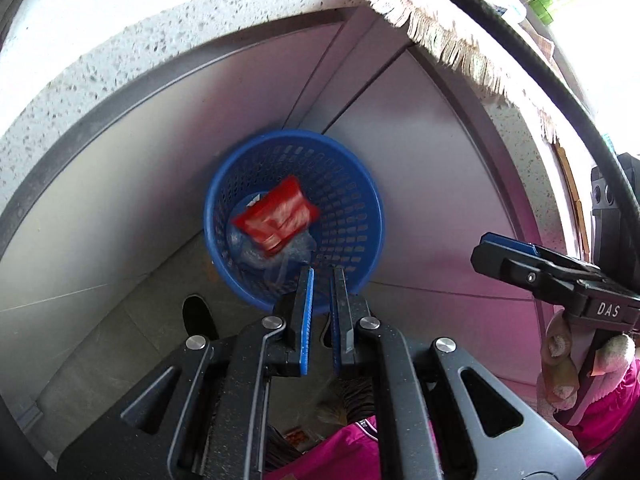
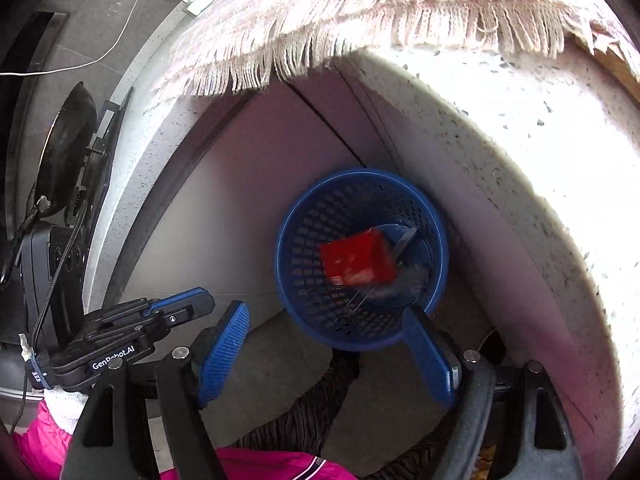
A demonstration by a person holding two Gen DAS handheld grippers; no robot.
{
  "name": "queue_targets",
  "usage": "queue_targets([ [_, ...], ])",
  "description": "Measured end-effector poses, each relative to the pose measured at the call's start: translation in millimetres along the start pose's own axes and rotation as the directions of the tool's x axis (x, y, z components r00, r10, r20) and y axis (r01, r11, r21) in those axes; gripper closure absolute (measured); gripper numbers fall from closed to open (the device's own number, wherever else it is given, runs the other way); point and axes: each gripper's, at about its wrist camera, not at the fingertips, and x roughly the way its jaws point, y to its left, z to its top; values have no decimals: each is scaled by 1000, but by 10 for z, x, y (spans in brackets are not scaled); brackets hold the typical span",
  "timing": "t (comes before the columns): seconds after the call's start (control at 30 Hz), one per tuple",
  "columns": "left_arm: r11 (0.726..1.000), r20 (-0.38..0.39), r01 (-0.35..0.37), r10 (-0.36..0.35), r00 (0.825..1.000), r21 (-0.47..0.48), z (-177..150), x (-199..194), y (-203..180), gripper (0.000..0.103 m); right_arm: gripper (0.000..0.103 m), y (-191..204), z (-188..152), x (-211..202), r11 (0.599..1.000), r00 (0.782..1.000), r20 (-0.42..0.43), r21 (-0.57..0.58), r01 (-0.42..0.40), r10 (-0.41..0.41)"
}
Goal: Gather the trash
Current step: 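Move both open tools back over the cloth toward the bottle and bag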
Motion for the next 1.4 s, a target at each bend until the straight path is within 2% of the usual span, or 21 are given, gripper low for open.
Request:
queue_targets([
  [0.4,1000,58,-7,6,998,31,-70,-273,-60,99,21,173,86,-324,999,998,56,-52,-9,12],
  [0.47,999,73,-9,6,997,32,-61,-328,-76,93,21,210,96,-410,997,997,70,-71,-6,11],
  [0.53,1000,92,-5,3,996,28,-35,-405,-86,82,21,235,121,-501,996,996,85,-86,-4,11],
  [0.67,1000,129,12,-15,992,25,59,-546,-124,81,21,252,186,-724,994,991,130,-112,2,13],
  [1.1,997,228,58,-67,971,48,612,-821,-465,81,18,49,657,-1524,983,953,303,-164,81,-28],
  [1.4,995,249,70,-86,965,72,1045,-793,-815,81,13,-199,1082,-1885,970,921,382,-188,156,-74],
])
